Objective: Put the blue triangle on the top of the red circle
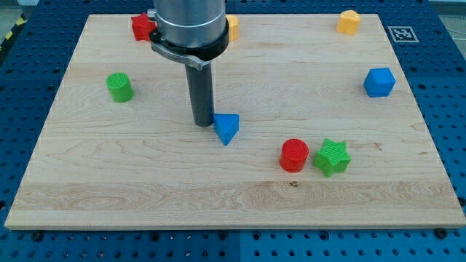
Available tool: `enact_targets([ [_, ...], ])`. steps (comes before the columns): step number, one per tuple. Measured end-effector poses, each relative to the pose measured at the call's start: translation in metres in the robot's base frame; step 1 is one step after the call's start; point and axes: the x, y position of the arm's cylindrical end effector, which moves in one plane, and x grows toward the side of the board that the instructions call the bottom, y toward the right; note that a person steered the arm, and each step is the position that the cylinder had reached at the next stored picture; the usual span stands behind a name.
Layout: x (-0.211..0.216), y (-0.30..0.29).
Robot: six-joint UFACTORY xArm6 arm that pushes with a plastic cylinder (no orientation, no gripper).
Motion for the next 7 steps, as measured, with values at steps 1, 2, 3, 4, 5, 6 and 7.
enact_targets([
  [1,0.001,0.012],
  [2,0.001,0.006],
  [3,0.010,-0.019],
  [4,0.016,-0.006],
  [5,0.016,0.034],
  [6,0.016,0.045],
  [7,0.020,0.050],
])
